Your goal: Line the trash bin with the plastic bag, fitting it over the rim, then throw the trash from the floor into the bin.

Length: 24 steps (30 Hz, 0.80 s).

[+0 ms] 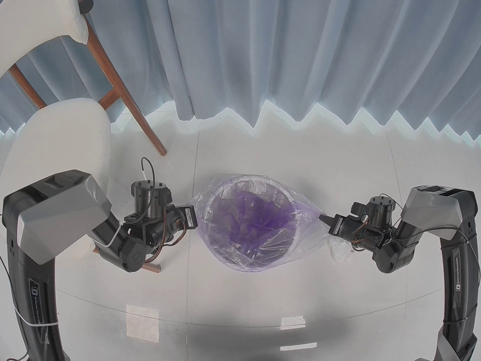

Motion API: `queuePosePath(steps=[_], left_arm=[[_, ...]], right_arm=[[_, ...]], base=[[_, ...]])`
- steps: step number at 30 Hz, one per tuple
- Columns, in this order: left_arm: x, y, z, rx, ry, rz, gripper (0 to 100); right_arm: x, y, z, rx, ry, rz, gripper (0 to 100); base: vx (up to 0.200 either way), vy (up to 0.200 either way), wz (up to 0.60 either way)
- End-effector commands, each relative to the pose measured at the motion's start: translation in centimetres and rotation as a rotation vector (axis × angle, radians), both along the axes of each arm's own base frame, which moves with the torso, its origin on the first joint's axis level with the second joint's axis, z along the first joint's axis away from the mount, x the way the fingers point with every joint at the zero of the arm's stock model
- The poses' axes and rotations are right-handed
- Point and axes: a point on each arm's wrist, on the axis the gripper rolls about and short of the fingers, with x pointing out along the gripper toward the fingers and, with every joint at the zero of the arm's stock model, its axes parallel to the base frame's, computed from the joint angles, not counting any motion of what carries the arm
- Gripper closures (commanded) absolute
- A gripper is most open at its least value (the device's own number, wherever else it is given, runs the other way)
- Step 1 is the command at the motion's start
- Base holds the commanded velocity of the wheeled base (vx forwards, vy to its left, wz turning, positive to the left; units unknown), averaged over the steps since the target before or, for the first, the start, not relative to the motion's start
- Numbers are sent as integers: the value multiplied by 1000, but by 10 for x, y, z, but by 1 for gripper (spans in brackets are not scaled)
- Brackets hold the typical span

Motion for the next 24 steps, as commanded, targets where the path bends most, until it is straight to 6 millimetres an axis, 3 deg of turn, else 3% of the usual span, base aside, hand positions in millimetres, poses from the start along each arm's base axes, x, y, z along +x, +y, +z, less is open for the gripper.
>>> queuePosePath(steps=[1,6,9,17,24], left_arm=[[14,-12,-13,-52,9,12,100],[13,-11,-25,-43,38,30,100],[1,-7,-40,-20,103,33,100],[-23,1,-56,26,192,25,100],[-41,-9,-68,104,210,-55,100]], right_arm=[[4,2,0,4,-12,2,100],[5,2,-7,1,0,2,100],[1,1,-16,-7,29,3,100],[-7,0,-23,-18,65,8,100],[-16,-2,-27,-55,76,35,100]], base=[[0,0,0],[0,0,0],[0,0,0],[0,0,0],[0,0,0]])
